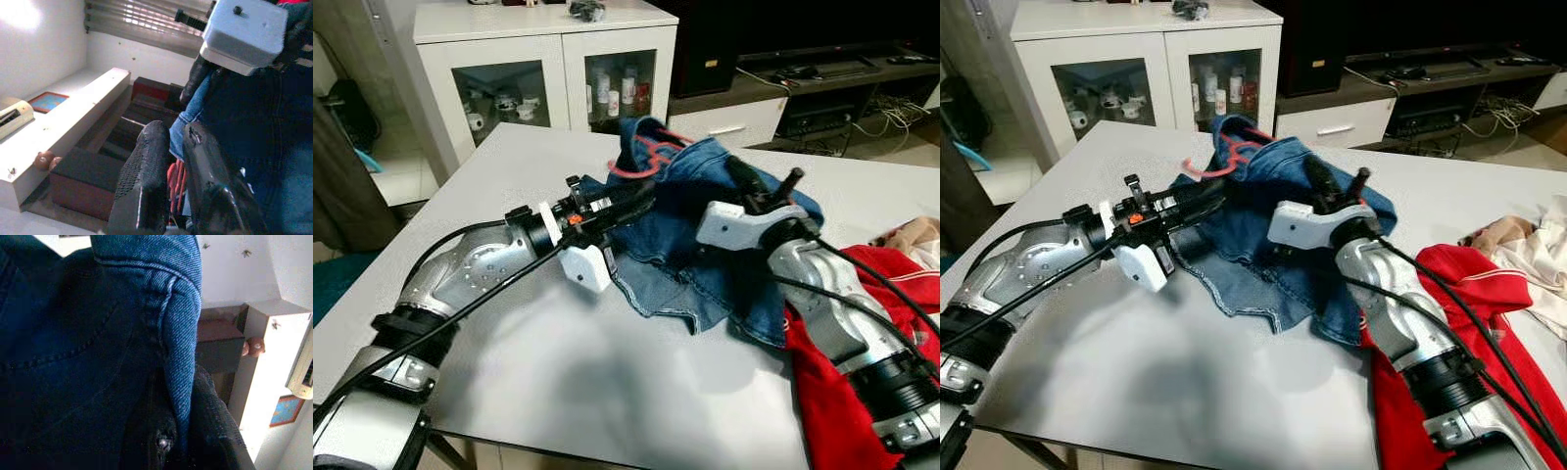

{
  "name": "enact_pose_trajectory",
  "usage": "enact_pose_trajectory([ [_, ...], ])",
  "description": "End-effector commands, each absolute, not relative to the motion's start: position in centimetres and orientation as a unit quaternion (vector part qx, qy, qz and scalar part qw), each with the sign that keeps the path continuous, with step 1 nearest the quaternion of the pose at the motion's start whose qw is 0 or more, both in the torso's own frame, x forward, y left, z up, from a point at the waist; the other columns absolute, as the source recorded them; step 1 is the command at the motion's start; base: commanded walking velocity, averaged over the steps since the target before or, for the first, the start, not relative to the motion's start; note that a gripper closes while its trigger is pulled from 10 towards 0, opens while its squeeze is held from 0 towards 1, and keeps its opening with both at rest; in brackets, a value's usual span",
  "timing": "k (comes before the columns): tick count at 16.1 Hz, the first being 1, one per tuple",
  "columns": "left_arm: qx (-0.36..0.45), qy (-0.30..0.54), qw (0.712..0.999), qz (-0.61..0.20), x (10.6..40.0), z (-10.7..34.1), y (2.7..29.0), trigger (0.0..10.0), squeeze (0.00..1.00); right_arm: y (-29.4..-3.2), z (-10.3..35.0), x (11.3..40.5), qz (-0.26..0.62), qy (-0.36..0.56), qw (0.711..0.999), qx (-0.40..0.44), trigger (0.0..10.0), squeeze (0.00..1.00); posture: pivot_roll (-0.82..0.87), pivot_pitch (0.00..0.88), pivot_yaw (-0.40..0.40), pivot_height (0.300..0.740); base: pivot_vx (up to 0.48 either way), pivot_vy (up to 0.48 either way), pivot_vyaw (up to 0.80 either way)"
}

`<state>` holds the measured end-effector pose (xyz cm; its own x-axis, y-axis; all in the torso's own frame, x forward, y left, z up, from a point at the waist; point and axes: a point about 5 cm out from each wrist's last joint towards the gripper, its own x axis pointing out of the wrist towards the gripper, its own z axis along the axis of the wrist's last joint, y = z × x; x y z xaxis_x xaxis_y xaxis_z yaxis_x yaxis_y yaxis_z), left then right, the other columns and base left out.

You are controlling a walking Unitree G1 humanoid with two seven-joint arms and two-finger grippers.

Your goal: Hang hanger

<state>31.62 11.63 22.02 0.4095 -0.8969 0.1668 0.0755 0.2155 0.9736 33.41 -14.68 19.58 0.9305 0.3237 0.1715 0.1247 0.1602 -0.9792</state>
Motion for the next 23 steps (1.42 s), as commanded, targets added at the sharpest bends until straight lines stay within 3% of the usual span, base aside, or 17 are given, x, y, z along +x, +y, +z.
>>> enact_pose_trajectory([
  [1, 0.515, -0.415, 0.659, -0.358, 31.8, 23.0, 11.3, 10.0, 0.0, -14.0, 20.3, 33.1, 0.066, -0.196, 0.731, -0.65, 10.0, 0.0, 0.06, 0.013, 0.02, 0.74, 0.0, 0.0, 0.0],
  [6, 0.514, -0.421, 0.665, -0.341, 31.9, 23.6, 11.7, 10.0, 0.0, -14.8, 18.5, 33.1, 0.069, -0.168, 0.725, -0.664, 10.0, 0.0, 0.07, 0.015, 0.019, 0.74, 0.0, 0.0, 0.0],
  [19, 0.543, -0.352, 0.69, -0.325, 33.3, 22.2, 12.6, 10.0, 0.0, -13.6, 21.2, 30.9, 0.026, -0.285, 0.709, -0.644, 10.0, 0.0, 0.06, 0.012, 0.025, 0.74, 0.0, 0.0, 0.0],
  [20, 0.542, -0.35, 0.692, -0.325, 33.4, 22.2, 12.6, 6.3, 0.0, -13.5, 21.1, 30.9, 0.026, -0.286, 0.71, -0.643, 10.0, 0.0, 0.06, 0.012, 0.025, 0.74, 0.0, 0.0, 0.0],
  [21, 0.539, -0.347, 0.693, -0.33, 33.4, 22.2, 12.6, 0.5, 0.0, -13.5, 21.2, 30.9, 0.026, -0.286, 0.711, -0.642, 10.0, 0.0, 0.06, 0.012, 0.025, 0.74, 0.0, 0.0, 0.0],
  [23, 0.537, -0.342, 0.693, -0.337, 33.3, 22.1, 12.5, 0.0, 0.0, -13.7, 21.2, 31.1, 0.023, -0.283, 0.714, -0.64, 10.0, 0.0, 0.06, 0.012, 0.025, 0.74, 0.0, 0.0, 0.0],
])
